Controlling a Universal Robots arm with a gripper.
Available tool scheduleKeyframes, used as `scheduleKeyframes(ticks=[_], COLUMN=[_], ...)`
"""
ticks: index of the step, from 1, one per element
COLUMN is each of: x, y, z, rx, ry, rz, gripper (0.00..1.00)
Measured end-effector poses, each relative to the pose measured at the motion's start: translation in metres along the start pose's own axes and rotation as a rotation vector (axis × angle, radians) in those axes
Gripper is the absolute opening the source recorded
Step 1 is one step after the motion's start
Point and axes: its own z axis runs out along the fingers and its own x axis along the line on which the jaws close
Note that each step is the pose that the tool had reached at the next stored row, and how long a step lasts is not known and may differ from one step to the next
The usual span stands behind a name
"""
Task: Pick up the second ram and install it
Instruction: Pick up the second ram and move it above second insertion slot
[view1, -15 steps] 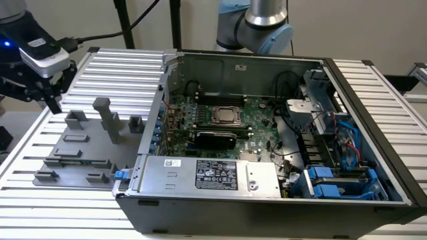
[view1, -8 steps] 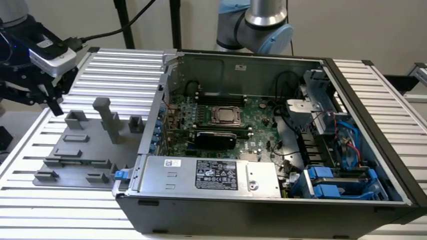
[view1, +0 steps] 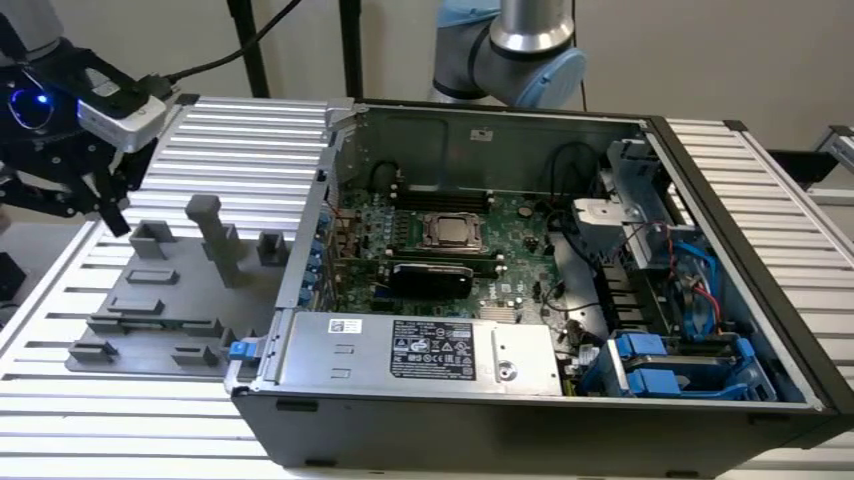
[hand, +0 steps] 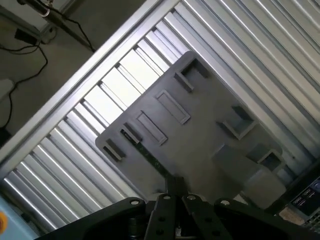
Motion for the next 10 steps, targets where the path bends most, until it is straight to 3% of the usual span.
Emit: scheduleKeyframes(ticks=[10], x=[-0.0001], y=[0.0000], z=[0.0076], rx=[0.0020], ry=[0.0003], rz=[-0.181], gripper=[0.00])
